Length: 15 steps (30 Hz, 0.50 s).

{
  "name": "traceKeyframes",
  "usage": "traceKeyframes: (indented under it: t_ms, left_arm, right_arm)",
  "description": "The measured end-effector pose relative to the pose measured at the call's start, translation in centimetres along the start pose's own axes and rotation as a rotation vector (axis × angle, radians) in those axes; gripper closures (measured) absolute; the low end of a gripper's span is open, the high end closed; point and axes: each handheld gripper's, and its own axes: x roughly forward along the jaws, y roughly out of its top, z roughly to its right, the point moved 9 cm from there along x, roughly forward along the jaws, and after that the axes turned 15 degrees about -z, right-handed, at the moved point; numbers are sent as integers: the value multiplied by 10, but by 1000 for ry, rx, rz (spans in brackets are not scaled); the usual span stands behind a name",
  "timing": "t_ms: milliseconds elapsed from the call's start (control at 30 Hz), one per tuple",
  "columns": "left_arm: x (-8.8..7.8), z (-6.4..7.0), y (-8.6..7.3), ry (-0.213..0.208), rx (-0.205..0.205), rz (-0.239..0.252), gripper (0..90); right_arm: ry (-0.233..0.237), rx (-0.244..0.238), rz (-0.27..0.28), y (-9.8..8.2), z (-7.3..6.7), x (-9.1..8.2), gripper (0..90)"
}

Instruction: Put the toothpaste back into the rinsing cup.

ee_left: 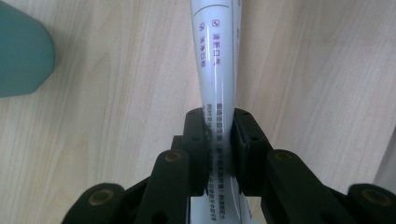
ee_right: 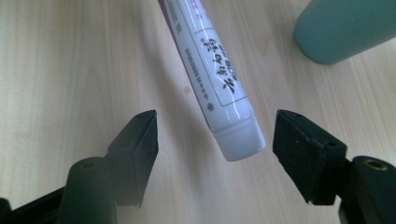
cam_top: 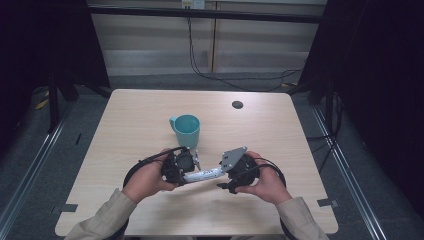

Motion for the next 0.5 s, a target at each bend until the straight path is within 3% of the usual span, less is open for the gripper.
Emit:
traceKeyframes:
  t_ms: [200,433,500]
  left_arm:
    - [-1,3,10,-12,17,5,772]
    - [-5,8,26,-23,46,33,772]
    - [-6,8,29,-22,40,41,772]
  right_arm:
    - [-5,-26,11,5,6,6,333]
    - [38,-30,13,8,6,14,413]
    - [22,-39,-23,5,7,17,449]
